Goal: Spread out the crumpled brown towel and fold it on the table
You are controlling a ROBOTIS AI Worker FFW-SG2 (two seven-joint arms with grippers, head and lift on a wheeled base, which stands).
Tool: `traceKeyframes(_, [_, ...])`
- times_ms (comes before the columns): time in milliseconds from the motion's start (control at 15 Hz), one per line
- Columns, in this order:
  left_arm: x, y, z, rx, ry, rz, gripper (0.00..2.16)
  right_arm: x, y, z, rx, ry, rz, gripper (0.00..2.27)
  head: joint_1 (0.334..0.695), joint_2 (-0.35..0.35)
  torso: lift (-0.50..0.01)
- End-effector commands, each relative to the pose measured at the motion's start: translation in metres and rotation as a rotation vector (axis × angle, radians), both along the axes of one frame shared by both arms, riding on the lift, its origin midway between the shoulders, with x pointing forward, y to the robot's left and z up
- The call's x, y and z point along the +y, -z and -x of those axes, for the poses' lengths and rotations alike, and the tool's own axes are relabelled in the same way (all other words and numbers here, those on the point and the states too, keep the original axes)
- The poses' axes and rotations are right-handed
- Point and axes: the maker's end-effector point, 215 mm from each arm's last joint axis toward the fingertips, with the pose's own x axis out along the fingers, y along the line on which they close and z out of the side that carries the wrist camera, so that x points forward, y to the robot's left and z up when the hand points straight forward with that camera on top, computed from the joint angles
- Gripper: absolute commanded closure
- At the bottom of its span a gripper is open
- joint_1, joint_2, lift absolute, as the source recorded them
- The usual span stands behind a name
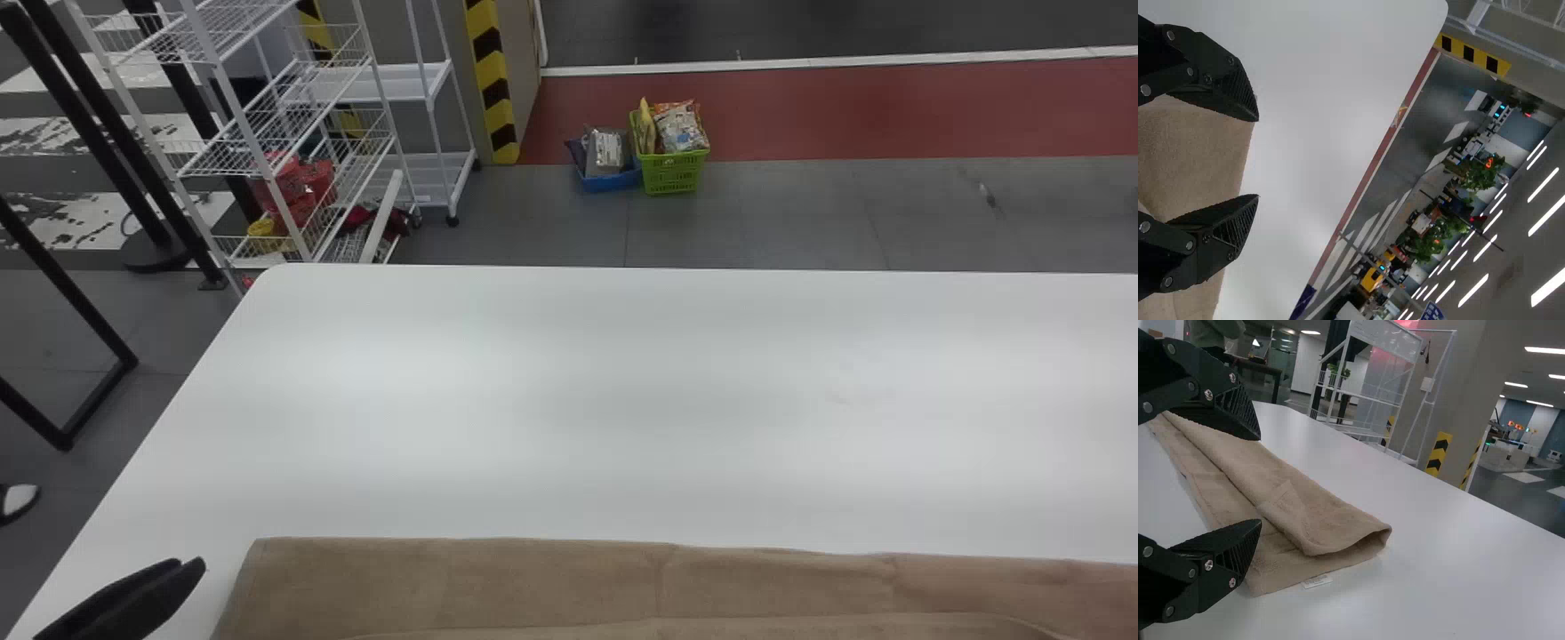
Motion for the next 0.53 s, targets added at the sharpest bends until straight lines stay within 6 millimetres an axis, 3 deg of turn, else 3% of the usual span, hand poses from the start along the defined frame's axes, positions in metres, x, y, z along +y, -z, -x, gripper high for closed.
traceKeyframes(0, [0.005,-0.0015,0.003,-0.01,-0.011,0.005,0.52,0.0039,0.0009,-0.0031,0.016,0.0,-0.019,0.53,0.695,0.168,-0.127])
traceKeyframes(467, [0.012,-0.0065,0.0072,-0.027,-0.02,0.015,0.52,0.0001,-0.0043,-0.0061,0.006,0.007,-0.007,0.53,0.695,0.201,-0.127])
